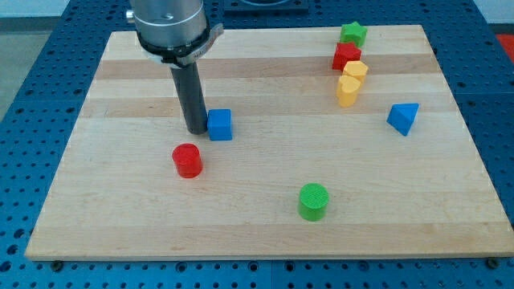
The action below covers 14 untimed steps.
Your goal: Move the blue cube closer to the yellow heart
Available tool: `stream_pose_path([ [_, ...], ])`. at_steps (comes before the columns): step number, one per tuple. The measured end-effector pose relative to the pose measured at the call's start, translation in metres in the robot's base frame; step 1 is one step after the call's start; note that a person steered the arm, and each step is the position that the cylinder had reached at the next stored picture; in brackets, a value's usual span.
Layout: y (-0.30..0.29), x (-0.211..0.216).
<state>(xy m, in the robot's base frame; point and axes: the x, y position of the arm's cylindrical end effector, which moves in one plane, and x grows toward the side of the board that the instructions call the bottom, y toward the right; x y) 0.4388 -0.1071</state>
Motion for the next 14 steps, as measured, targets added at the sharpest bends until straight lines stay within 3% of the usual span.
stream_pose_path([
  [2, 0.000, 0.002],
  [5, 0.060, -0.012],
  [9, 0.047, -0.044],
  [13, 0.093, -0.043],
  [14, 0.093, -0.025],
])
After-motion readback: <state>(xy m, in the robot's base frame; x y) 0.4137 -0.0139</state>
